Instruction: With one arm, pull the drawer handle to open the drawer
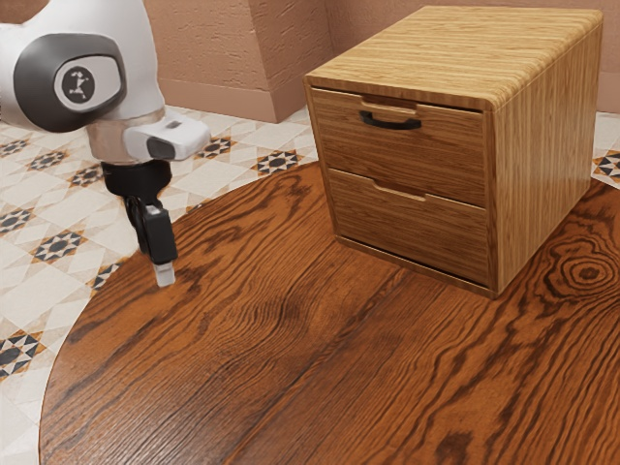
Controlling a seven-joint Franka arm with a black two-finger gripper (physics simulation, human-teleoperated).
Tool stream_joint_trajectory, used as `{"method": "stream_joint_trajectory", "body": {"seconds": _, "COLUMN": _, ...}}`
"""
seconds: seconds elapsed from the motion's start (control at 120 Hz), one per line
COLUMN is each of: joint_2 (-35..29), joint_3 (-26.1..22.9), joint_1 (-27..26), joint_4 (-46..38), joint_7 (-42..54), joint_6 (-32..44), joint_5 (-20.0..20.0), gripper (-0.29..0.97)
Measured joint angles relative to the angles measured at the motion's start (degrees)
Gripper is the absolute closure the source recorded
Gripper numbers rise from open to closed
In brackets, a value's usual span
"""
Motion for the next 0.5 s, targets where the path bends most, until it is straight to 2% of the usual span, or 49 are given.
{"method": "stream_joint_trajectory", "body": {"seconds": 0.125, "joint_2": 0.39, "joint_3": 0.05, "joint_1": 0.06, "joint_4": 0.35, "joint_7": 5.84, "joint_6": 5.67, "joint_5": 0.54, "gripper": 0.0}}
{"method": "stream_joint_trajectory", "body": {"seconds": 0.283, "joint_2": 0.6, "joint_3": -0.03, "joint_1": -0.42, "joint_4": 2.54, "joint_7": 11.72, "joint_6": 9.3, "joint_5": -0.17, "gripper": 0.0}}
{"method": "stream_joint_trajectory", "body": {"seconds": 0.417, "joint_2": 5.96, "joint_3": -1.57, "joint_1": 0.64, "joint_4": 11.19, "joint_7": 19.55, "joint_6": 11.0, "joint_5": -0.11, "gripper": 0.0}}
{"method": "stream_joint_trajectory", "body": {"seconds": 0.5, "joint_2": 11.87, "joint_3": -2.44, "joint_1": 0.75, "joint_4": 17.91, "joint_7": 24.5, "joint_6": 12.47, "joint_5": 0.04, "gripper": 0.0}}
